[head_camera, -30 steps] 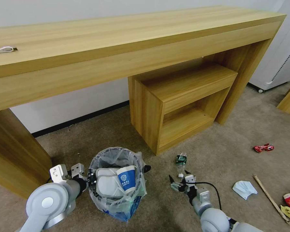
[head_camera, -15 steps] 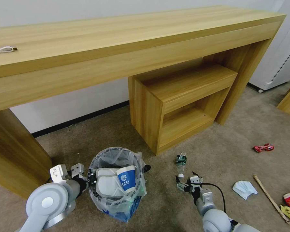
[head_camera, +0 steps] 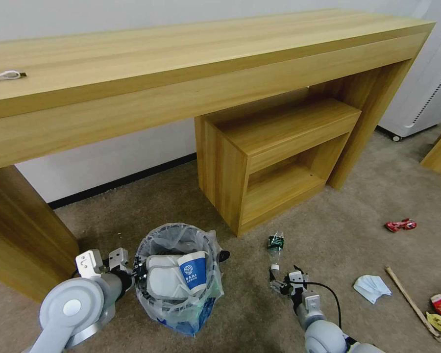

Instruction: Pick up the trash bin and place the garbage on the floor into it.

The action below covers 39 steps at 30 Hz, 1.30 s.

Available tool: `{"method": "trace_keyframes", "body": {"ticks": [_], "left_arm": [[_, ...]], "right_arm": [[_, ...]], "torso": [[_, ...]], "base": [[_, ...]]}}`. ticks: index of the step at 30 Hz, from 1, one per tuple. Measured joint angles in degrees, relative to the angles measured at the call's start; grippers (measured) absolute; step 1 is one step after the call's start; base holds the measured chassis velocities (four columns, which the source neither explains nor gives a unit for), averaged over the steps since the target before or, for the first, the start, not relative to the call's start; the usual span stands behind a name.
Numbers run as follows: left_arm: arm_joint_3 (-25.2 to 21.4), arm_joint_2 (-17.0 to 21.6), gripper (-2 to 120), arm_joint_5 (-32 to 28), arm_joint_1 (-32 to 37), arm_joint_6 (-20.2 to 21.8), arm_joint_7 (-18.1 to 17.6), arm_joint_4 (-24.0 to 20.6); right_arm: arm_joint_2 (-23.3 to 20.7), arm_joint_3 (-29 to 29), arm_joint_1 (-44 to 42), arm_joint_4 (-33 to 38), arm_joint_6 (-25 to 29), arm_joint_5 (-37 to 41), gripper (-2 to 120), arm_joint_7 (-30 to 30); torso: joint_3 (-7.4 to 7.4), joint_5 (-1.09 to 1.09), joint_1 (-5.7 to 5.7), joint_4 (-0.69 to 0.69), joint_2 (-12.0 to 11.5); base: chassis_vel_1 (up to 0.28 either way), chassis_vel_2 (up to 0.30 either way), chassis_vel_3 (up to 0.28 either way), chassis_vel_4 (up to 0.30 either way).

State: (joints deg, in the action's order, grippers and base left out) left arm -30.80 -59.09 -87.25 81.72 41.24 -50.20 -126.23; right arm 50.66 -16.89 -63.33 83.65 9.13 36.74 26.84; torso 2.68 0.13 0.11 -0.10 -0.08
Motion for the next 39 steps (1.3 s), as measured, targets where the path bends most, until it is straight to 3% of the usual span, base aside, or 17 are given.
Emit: {"method": "trace_keyframes", "body": {"ticks": [39], "left_arm": [[-0.36, -0.12, 0, -0.27, 0.17, -0.08, 0.11, 0.10]], "right_arm": [[7.05, 0.81, 3.40, -10.73, 1.40, -2.76, 83, -2.04]], "torso": [[0.00, 0.00, 0.00, 0.00, 0.00]], "base": [[0.000, 0.000, 0.000, 0.000]]}}
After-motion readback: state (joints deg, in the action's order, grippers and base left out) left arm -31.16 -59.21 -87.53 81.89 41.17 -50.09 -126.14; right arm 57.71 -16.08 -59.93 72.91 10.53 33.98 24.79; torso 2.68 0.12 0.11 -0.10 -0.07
